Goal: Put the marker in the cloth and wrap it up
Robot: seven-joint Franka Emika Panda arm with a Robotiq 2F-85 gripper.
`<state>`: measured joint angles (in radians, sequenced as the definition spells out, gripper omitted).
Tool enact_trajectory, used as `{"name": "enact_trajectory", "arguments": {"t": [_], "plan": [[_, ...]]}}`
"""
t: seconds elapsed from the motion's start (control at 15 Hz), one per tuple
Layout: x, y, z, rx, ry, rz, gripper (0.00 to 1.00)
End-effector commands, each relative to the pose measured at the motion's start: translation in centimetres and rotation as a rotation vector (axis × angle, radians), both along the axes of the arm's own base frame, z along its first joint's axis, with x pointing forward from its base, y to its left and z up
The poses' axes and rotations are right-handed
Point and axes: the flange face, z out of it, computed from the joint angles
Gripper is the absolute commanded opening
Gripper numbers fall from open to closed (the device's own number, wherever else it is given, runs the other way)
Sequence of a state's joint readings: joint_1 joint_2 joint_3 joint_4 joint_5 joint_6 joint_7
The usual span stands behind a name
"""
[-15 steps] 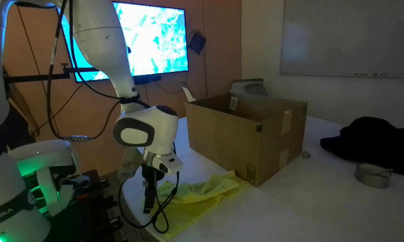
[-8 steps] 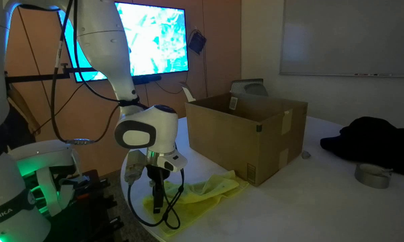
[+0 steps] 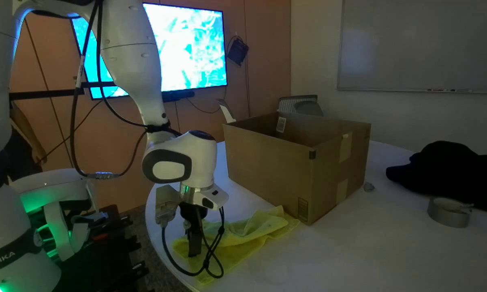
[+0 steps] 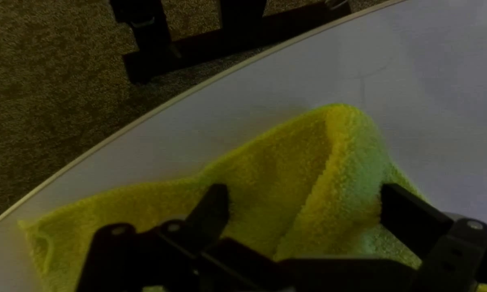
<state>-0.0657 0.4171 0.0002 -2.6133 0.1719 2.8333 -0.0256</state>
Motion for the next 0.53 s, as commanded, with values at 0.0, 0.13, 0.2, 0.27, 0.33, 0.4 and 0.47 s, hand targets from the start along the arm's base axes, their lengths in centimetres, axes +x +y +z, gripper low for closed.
{"name": "enact_trajectory", "arguments": {"t": [0.0, 0.13, 0.2, 0.27, 0.33, 0.4, 0.47], "plan": [[1.0, -0.7, -0.3, 0.0, -0.007, 0.034, 0.84], [1.4, -0.8, 0.1, 0.001, -0.007, 0.041, 0.62], [1.6, -0.8, 0.3, 0.002, -0.007, 0.048, 0.52], [1.8, -0.8, 0.4, 0.003, -0.003, 0.055, 0.44], [2.0, -0.8, 0.6, 0.003, 0.006, 0.061, 0.37], [2.1, -0.7, 0.7, 0.004, 0.011, 0.068, 0.29], [2.2, -0.7, 0.9, 0.006, 0.02, 0.072, 0.22]]}}
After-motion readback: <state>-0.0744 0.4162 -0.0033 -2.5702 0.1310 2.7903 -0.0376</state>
